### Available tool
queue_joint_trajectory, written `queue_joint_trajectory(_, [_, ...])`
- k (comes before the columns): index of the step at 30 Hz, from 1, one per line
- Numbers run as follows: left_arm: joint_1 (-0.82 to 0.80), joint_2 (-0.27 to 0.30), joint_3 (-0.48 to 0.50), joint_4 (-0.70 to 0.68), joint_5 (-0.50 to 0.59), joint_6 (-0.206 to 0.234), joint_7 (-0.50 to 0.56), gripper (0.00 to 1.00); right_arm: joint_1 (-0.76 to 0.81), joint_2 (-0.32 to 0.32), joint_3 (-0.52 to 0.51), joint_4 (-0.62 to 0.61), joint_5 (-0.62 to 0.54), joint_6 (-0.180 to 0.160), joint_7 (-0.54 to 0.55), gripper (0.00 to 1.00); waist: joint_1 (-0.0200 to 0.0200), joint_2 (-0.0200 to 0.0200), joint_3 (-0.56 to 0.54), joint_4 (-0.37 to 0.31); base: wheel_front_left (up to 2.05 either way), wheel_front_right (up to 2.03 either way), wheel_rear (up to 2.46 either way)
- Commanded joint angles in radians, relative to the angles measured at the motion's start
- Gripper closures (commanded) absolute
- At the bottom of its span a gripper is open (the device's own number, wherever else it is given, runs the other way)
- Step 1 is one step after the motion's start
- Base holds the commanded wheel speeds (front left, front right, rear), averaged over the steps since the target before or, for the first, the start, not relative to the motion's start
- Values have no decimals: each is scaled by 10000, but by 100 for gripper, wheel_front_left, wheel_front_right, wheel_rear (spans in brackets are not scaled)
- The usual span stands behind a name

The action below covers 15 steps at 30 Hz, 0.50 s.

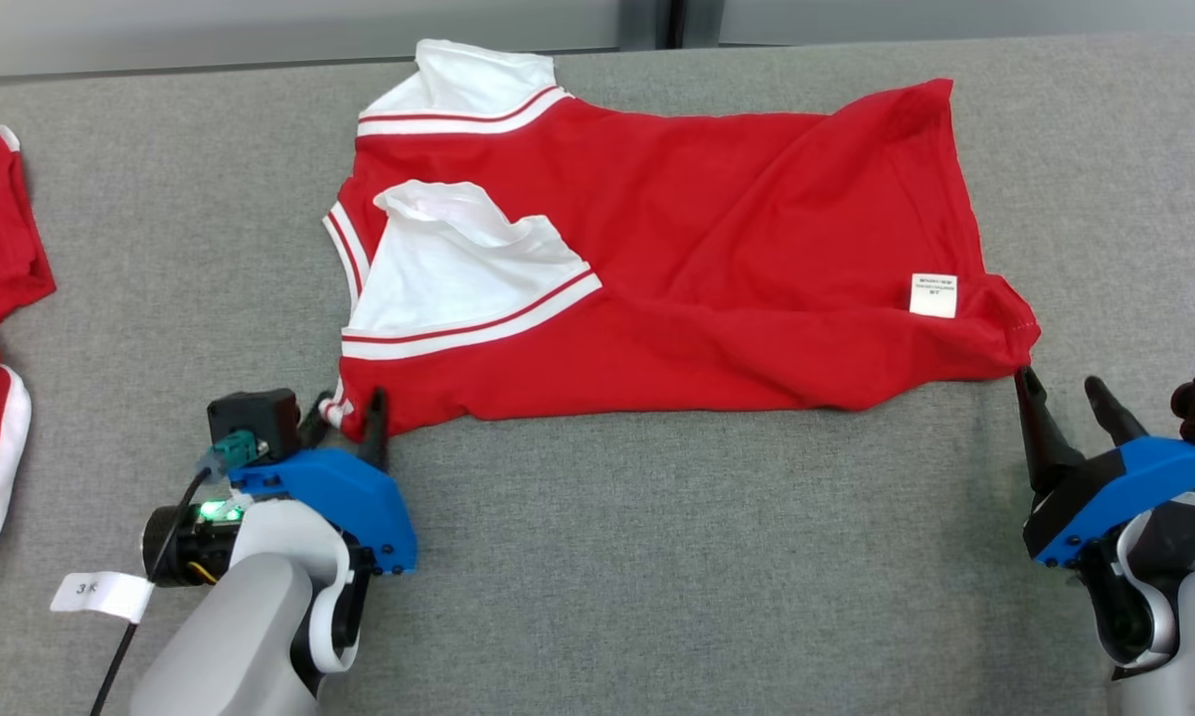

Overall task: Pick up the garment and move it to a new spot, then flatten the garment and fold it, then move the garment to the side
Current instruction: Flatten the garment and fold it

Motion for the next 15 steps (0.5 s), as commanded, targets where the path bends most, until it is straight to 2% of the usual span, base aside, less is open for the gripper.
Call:
queue_joint_trajectory(1, [-41, -106, -1, 204, -118, -33, 173, 100, -184, -15, -116, 131, -194, 6, 152, 0, 1, 0, 45, -23, 0, 0, 0])
queue_joint_trajectory(6, [-13, -160, 58, 236, -267, -153, 10, 100, -418, -13, -254, 510, -391, 6, 179, 0, 1, 0, 169, 12, 0, 0, 0])
queue_joint_trajectory(15, [136, -141, 44, 7, -377, -290, -184, 100, -1420, -12, 12, 2003, 159, 6, -434, 0, 1, 0, 441, 245, 0, 0, 0])
